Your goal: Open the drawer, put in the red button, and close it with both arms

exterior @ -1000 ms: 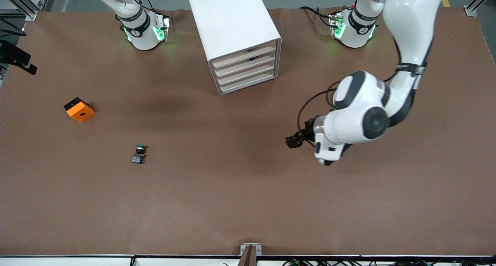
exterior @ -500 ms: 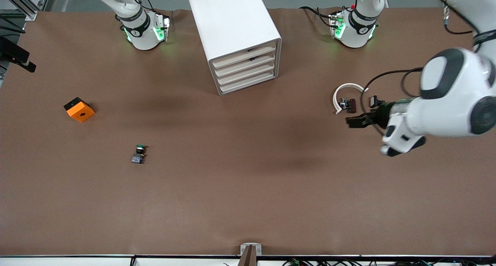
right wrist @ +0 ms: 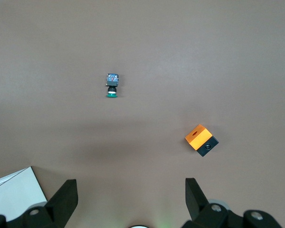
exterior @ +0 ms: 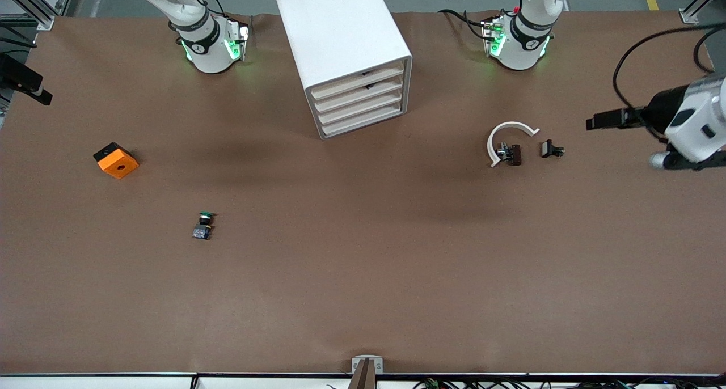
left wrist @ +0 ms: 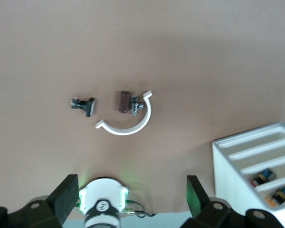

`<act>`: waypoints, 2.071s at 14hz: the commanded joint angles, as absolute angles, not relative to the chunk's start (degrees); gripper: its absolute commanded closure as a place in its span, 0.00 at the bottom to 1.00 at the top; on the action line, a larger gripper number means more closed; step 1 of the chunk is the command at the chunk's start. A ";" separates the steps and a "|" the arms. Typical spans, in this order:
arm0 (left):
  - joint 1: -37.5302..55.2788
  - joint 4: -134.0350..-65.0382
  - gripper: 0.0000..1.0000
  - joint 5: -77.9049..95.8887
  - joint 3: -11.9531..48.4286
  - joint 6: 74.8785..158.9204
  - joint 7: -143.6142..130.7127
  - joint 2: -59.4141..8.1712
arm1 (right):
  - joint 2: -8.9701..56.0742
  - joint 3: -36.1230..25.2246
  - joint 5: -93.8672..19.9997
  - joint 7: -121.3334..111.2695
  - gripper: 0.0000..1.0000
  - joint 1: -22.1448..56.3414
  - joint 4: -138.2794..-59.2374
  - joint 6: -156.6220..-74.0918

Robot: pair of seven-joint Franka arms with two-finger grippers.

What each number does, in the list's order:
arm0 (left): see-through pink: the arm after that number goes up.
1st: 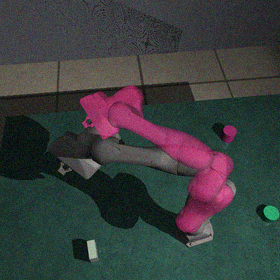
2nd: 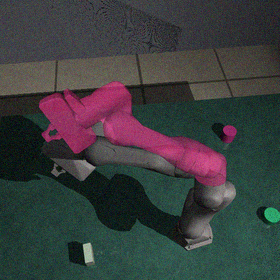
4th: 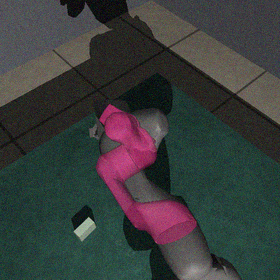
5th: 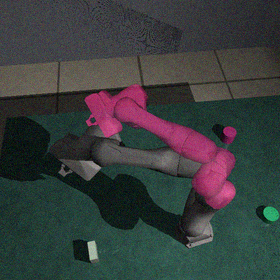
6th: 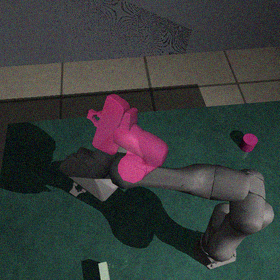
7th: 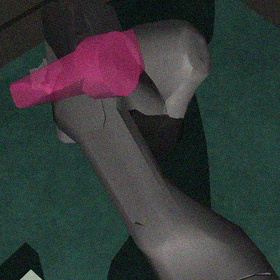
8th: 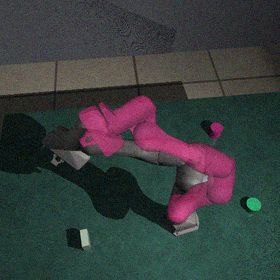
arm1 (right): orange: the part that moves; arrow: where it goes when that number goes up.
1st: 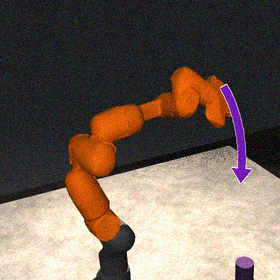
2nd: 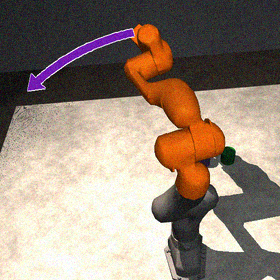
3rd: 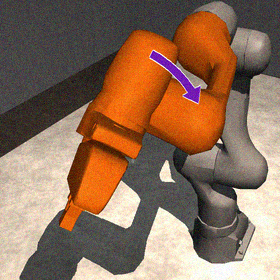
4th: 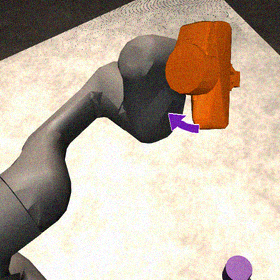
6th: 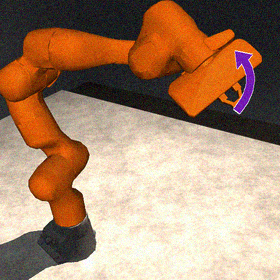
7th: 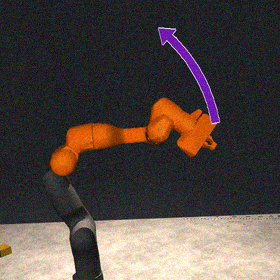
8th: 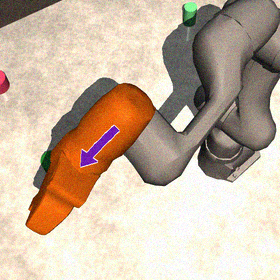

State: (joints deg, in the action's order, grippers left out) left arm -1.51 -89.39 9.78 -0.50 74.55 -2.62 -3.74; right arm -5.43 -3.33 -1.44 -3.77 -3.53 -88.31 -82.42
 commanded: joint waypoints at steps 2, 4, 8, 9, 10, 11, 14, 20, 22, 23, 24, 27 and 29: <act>-0.88 -101.65 0.00 5.19 -0.97 82.58 0.00 7.09 | -6.94 -2.64 -0.44 -5.80 0.00 -4.75 -89.74 -82.79; -0.97 -111.14 0.00 3.79 -0.44 90.75 0.17 14.38 | -6.86 -2.64 -0.35 -5.80 0.00 -4.75 -89.74 -82.88; -1.84 -111.99 0.00 -1.82 2.97 93.34 1.32 17.05 | -6.86 -2.72 -0.35 -5.80 0.00 -4.75 -89.74 -82.79; -2.11 -110.06 0.00 -2.19 3.34 93.34 1.32 16.62 | -6.86 -2.64 -0.44 -5.80 0.00 -4.75 -89.74 -82.79; -2.20 -108.21 0.00 -2.11 3.17 93.17 1.41 16.26 | -6.86 -2.64 -0.44 -5.71 0.00 -4.75 -89.74 -82.79; -2.28 -106.63 0.00 -2.02 3.08 92.82 1.49 15.22 | -6.86 -2.64 -0.35 -5.71 0.00 -4.66 -89.65 -82.88; -2.29 -101.53 0.00 -1.93 3.08 91.59 0.79 11.88 | -6.86 -2.64 -0.44 -5.71 0.00 -4.66 -89.74 -82.79; -3.34 -91.75 0.00 0.44 2.99 82.71 0.88 6.33 | -6.86 -2.64 -0.44 -5.71 0.00 -4.75 -89.74 -82.71; -2.99 -91.50 0.00 0.53 3.25 82.71 0.53 5.10 | -6.94 -2.64 -0.44 -5.71 0.00 -4.75 -89.74 -82.62; -2.90 -91.49 0.00 0.53 3.34 82.71 0.53 5.10 | -6.86 -2.72 -0.44 -5.71 0.00 -4.75 -89.74 -82.62; -2.99 -91.32 0.00 0.53 3.34 82.71 0.44 5.10 | -6.86 -2.72 -0.44 -5.71 0.00 -4.75 -89.74 -82.62; -3.16 -91.23 0.00 0.44 3.34 82.71 0.70 5.10 | -6.86 -2.64 -0.53 -5.71 0.00 -4.75 -89.74 -82.70; -3.25 -91.32 0.00 0.44 3.34 82.71 0.53 5.10 | -6.86 -2.64 -0.53 -5.71 0.00 -4.75 -89.74 -82.71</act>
